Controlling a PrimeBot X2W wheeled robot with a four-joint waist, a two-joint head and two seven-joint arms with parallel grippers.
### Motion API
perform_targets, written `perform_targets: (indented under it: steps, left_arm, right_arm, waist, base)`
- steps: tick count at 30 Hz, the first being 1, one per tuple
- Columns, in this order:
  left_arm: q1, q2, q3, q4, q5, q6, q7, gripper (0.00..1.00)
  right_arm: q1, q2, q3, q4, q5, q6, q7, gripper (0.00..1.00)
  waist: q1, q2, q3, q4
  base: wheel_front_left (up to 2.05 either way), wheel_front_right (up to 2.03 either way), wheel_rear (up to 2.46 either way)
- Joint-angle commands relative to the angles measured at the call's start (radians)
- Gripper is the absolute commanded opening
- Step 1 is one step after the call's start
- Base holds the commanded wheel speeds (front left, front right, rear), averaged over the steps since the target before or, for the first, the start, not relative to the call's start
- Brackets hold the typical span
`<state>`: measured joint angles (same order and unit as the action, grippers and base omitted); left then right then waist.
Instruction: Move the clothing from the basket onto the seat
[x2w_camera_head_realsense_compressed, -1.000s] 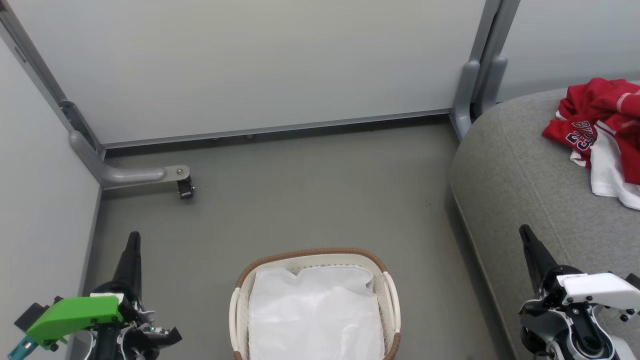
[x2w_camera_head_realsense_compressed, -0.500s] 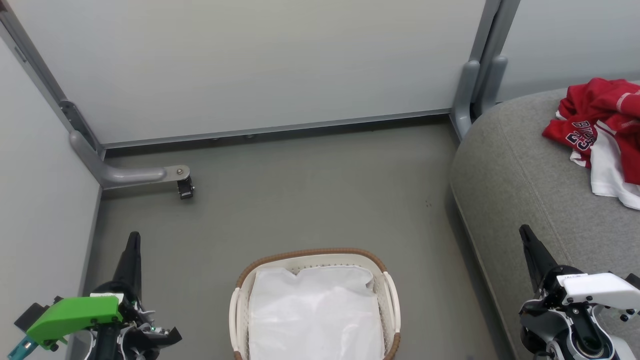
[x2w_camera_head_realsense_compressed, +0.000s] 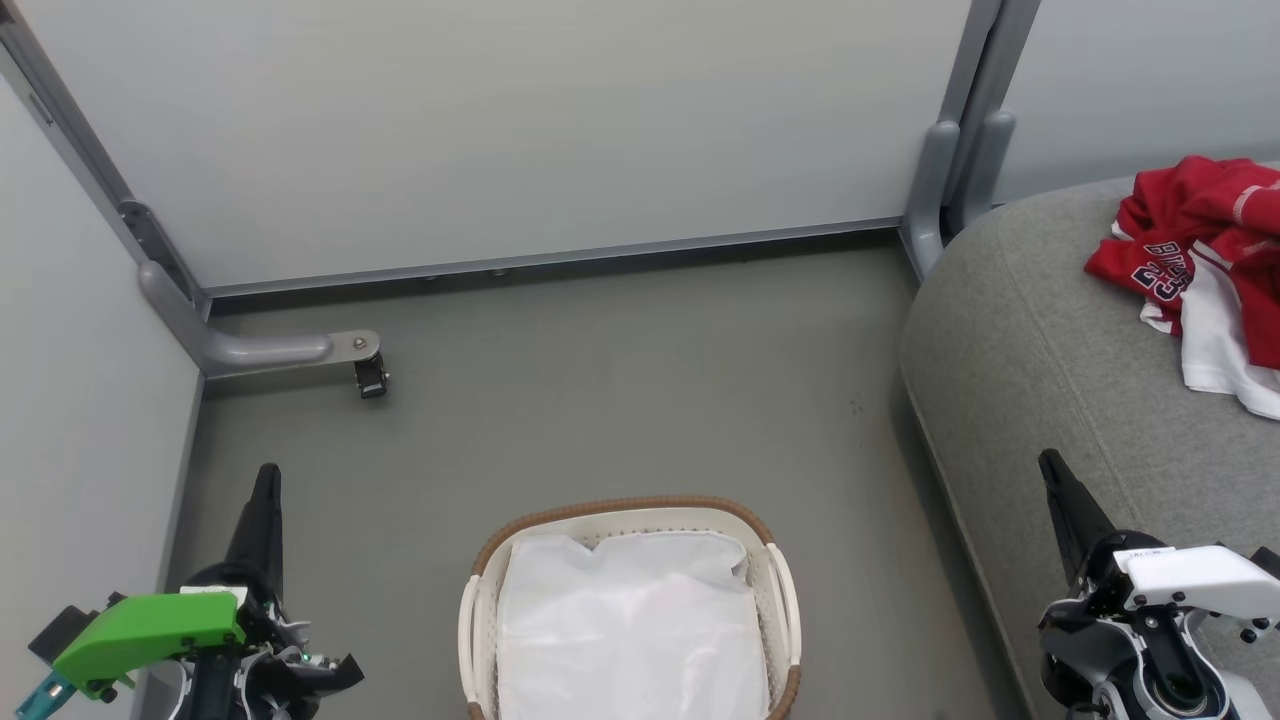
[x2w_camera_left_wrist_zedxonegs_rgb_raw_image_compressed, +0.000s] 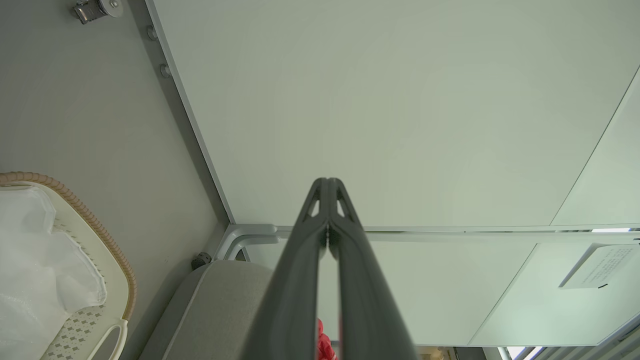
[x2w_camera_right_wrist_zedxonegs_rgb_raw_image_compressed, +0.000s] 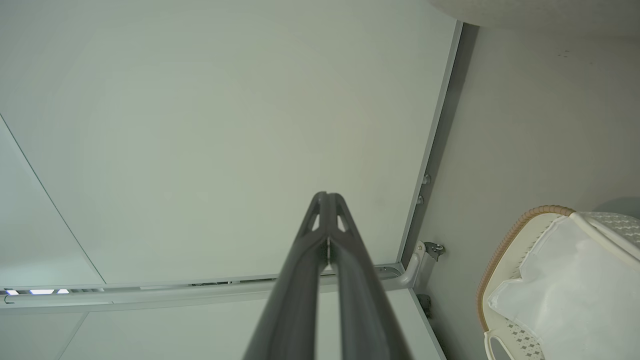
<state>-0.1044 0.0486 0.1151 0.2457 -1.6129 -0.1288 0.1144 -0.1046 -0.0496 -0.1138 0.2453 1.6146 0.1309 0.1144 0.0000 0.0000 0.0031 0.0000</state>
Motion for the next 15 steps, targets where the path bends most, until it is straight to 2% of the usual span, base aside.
perform_targets:
  steps: [1, 15]
  left_arm:
    - [-0.010, 0.003, 0.002, -0.002, 0.002, -0.005, 0.004, 0.00]
    - [-0.010, 0.003, 0.002, -0.002, 0.002, -0.005, 0.004, 0.00]
  right_arm:
    - [-0.008, -0.003, -0.002, -0.002, -0.004, 0.000, 0.003, 0.00]
    - [-0.008, -0.003, -0.003, -0.002, -0.003, 0.000, 0.003, 0.00]
  waist:
    - [0.0000, 0.0000, 0.000, 0.000]
    - [0.0000, 0.0000, 0.000, 0.000]
  base:
    - [0.00, 0.00, 0.00]
    - [0.00, 0.00, 0.00]
